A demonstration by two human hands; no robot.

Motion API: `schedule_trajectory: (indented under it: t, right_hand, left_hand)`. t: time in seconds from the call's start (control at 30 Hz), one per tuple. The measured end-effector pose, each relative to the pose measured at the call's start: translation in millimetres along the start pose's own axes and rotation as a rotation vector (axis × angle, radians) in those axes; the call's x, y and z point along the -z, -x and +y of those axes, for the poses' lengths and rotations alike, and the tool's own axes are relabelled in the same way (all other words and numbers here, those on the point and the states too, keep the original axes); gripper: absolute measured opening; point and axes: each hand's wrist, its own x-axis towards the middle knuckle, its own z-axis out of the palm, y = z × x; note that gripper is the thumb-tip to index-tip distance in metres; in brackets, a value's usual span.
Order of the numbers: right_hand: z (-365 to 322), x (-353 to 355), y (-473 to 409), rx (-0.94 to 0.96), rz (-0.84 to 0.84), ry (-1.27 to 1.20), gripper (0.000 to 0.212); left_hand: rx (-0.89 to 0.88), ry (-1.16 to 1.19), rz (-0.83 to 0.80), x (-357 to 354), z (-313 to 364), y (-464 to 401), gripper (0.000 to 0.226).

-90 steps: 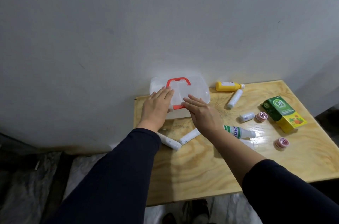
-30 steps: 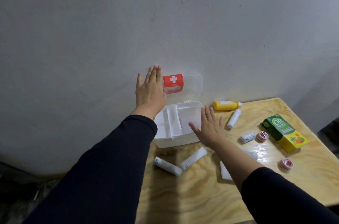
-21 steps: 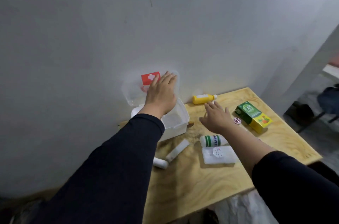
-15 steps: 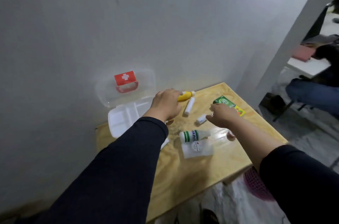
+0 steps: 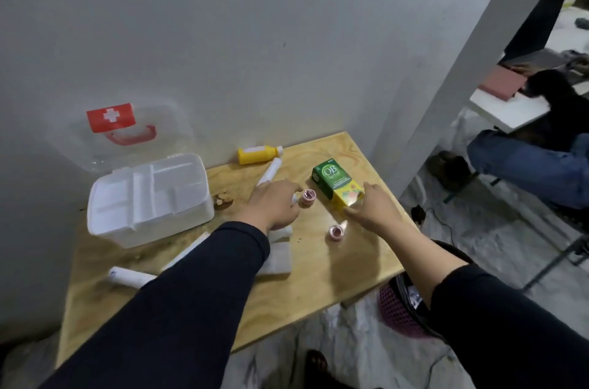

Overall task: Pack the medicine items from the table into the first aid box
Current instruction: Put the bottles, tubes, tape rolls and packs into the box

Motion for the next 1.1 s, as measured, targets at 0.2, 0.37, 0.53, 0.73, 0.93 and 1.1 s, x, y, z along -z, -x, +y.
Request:
schedule_trajectory:
  t: [0.2, 0.37, 0.53, 0.73, 0.93, 1.1]
  right_hand:
    - [16, -18, -23, 0.019, 0.052, -0.159, 0.059]
    - [21, -15, -25, 0.066, 0.08, -0.248, 0.046]
    - [9, 17, -24, 0.245, 0.116, -0.228, 0.065]
    - [-53, 38, -17, 0.458, 0.099, -0.254, 0.068]
    - [-137, 22, 4, 0.692, 0.029, -0.222, 0.07]
    - [-197, 0, 18, 0.783, 0.003, -0.19, 0.072]
  left_hand:
    - [0.065, -0.014, -0.037, -17, 12, -14, 0.049]
    - [0.08, 0.01, -0.021, -19, 12, -15, 0.049]
    - [0.103, 0.036, 0.081, 1, 4, -4, 0.048]
    - [0.228, 0.069, 0.206, 20, -52, 35, 0.052]
    - [0.439, 0.095, 0.319, 25, -114, 77, 0.053]
    - [0.578, 0.115, 0.314, 23, -167, 106, 0.06]
